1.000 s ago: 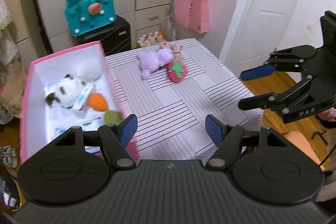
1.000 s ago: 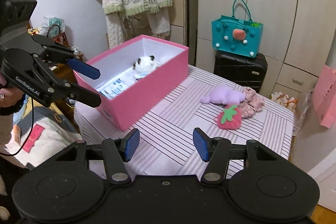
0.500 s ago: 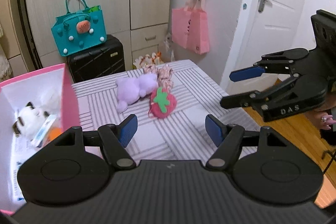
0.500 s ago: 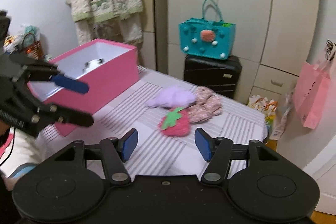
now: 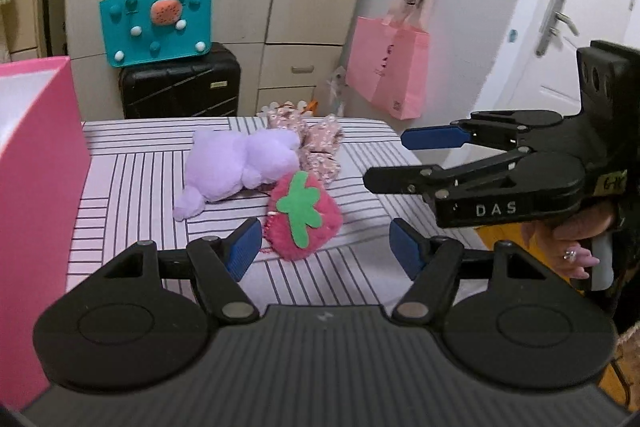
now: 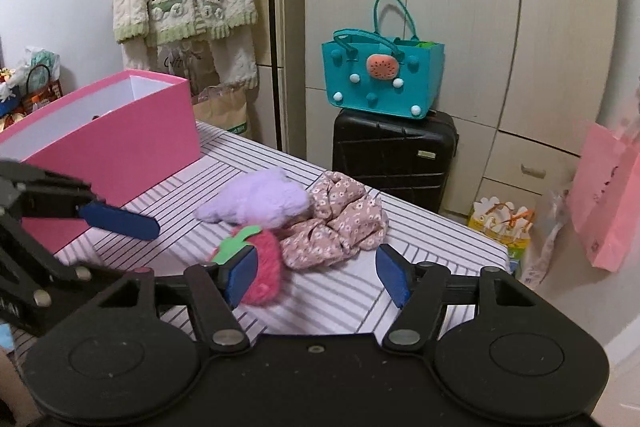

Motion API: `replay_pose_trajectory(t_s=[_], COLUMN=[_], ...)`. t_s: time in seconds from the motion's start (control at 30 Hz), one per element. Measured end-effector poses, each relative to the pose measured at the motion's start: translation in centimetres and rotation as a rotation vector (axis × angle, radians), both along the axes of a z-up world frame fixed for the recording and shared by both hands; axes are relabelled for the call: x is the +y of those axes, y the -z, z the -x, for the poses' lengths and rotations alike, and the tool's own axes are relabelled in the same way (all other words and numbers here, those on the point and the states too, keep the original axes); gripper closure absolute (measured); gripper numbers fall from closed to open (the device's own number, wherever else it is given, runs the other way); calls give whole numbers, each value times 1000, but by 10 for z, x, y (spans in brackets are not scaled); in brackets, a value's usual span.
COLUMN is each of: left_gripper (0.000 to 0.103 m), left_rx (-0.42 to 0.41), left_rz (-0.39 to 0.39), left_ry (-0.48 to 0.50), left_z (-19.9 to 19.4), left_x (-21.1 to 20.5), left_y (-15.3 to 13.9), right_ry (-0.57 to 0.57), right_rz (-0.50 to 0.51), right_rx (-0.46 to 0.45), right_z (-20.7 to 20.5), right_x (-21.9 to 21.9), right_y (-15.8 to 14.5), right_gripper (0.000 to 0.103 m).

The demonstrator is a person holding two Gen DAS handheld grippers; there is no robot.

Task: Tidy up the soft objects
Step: 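Move the right gripper back toward the strawberry and lilac plushes, then grasp the floral cloth with the right gripper while the left grasps the strawberry plush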

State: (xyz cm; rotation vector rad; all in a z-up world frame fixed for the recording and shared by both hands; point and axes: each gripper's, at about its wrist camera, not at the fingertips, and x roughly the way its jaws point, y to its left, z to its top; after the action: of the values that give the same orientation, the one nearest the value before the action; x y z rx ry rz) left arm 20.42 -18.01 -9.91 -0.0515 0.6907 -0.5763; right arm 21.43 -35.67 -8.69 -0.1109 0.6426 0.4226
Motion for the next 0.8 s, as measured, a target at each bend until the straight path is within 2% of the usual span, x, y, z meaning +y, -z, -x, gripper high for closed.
replay_pose_trajectory(t_s=[0.1,0.2,0.37,0.5,0.57,0.7,0.8], left_gripper=[34,34,34,34,34,37,42], left_rx=[-27,-33,42,11,1,-1,14], left_rz=[-30,-62,-52,-68,-78,-90,-92], left_ry=[-24,-27,-121,-117,-110,-82,-80], left_z=[-7,-14,-37,-38,-37,-38,-41], left_x=[-8,-18,-27,-31,-34,-38,-39], left_y=[7,12,22,23,24,31,34], right_ry=[-15,-39,-91,-125,-145,-151,-157], right_rz=[-41,-37,3,-40,-52,-34,-14], right_rx=[14,18,31,90,113,137,148], right_z=[-21,-42,-70,-89,-94,-98,-96], right_x=[-5,-6,-1,-2,-1,5,10], right_y=[5,11,23,32,37,47,53], right_gripper=[28,26,23,22,18,15,16])
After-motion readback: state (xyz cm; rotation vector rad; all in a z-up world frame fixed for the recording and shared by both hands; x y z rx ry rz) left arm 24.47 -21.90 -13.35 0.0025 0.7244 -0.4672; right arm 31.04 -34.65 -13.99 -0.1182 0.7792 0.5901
